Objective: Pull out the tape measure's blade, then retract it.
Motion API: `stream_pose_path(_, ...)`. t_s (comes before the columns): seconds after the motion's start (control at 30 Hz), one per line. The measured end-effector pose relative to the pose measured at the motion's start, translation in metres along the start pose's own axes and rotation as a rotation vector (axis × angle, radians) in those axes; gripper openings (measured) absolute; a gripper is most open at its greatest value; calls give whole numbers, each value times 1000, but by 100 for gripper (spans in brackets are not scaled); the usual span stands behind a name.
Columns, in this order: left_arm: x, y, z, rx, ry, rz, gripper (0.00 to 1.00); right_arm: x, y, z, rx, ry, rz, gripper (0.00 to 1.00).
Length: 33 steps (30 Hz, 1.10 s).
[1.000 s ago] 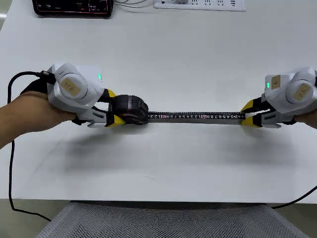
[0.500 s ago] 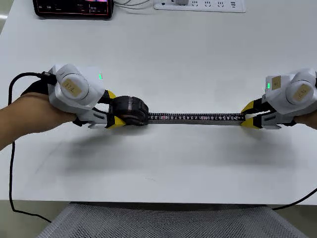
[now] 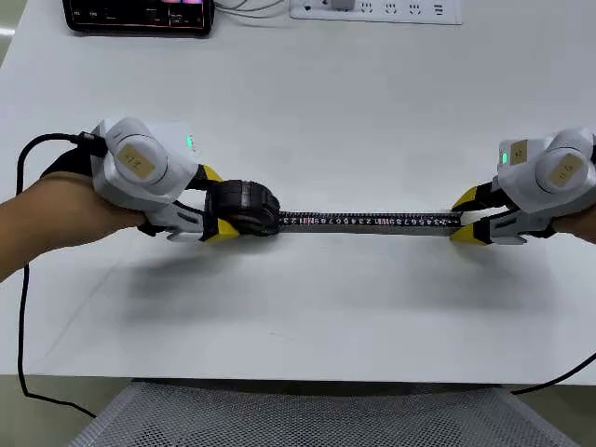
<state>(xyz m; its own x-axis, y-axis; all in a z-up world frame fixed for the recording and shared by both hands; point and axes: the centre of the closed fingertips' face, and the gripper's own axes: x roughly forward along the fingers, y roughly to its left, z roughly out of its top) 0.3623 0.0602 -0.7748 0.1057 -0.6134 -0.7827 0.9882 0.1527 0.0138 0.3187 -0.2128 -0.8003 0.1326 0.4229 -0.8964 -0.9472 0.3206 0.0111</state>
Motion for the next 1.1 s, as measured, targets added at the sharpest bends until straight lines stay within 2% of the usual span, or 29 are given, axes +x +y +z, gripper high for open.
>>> stream_pose_path(0.1, -5, 2, 3, -20, -17, 6, 38, -5, -2, 6, 45, -39, -3, 22)
stream_pose_path(0.33, -13, 0, 4, -44, -41, 26, 43, -10, 0, 10, 96, -71, -9, 29)
stream_pose_path(0.43, -18, -2, 4, -73, -56, 27, 45, -12, 3, 11, 108, -78, -13, 33)
stream_pose_path(0.63, -30, -3, -1, -150, -103, 54, 49, -16, 8, 13, 140, -111, -34, 41)
stream_pose_path(0.77, -37, -4, -5, -165, -109, 79, 51, -19, 10, 12, 173, -126, -53, 47)
stream_pose_path(1.1, -53, -11, -13, -219, -133, 139, 57, -33, 18, 14, 236, -192, -113, 54)
